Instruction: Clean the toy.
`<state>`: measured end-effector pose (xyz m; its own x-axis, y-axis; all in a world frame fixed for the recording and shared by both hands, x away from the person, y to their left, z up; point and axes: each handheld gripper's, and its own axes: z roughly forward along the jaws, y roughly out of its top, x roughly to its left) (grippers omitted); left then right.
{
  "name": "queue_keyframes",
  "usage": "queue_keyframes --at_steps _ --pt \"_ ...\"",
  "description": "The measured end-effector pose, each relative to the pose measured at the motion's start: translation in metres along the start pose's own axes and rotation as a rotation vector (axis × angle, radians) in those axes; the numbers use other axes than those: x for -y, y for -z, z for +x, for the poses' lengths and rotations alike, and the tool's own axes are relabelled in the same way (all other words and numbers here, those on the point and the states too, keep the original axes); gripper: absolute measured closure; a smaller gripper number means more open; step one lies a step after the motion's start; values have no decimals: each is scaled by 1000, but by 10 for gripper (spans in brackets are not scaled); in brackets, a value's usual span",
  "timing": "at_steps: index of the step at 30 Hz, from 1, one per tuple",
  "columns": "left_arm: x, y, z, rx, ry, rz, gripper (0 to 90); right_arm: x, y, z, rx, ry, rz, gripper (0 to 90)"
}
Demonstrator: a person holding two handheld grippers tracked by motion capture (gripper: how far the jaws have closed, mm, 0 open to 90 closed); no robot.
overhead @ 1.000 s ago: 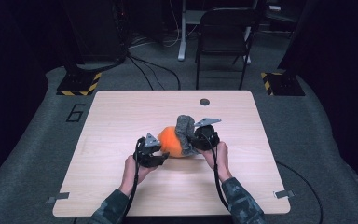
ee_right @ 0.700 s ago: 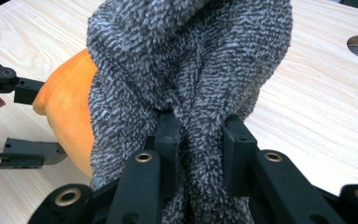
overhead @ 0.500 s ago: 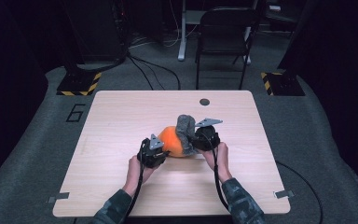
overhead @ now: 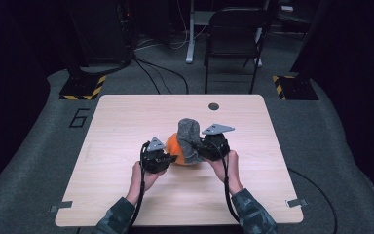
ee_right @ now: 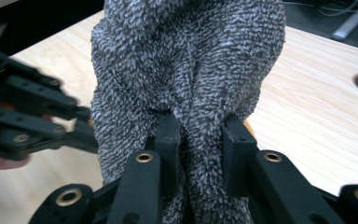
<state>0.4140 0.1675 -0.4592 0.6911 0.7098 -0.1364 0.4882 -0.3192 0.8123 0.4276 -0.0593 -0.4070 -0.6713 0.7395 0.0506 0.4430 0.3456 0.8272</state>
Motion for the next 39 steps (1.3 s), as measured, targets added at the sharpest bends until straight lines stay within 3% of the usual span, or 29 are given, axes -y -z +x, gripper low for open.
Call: queue_keyframes --at_steps 3,5,6,9,16,29,30,35,36,39 --pt "-2 3 -3 4 -14 -5 817 0 -4 12 -2 28 4 716" --pt "-1 2 -3 6 -8 -3 817 1 -6 15 24 51 7 716" --pt "0 -1 -2 1 -14 1 817 3 -10 17 60 68 21 717" --pt "1 -3 0 -8 -6 7 817 7 -14 15 98 104 51 716" --pt "2 -4 5 -7 13 2 816 12 -15 6 111 103 74 715" --pt "2 -4 7 6 28 1 814 37 -21 -20 165 5 169 714" --pt "3 -4 6 9 34 -2 814 43 -26 -28 173 -13 193 713" --pt "3 -4 7 13 28 -4 813 56 -37 -42 169 -59 243 712" --pt "3 -4 7 16 33 -8 812 63 -45 -49 167 -81 280 711" --pt "3 -4 7 13 27 -10 812 67 -50 -52 152 -103 288 712"
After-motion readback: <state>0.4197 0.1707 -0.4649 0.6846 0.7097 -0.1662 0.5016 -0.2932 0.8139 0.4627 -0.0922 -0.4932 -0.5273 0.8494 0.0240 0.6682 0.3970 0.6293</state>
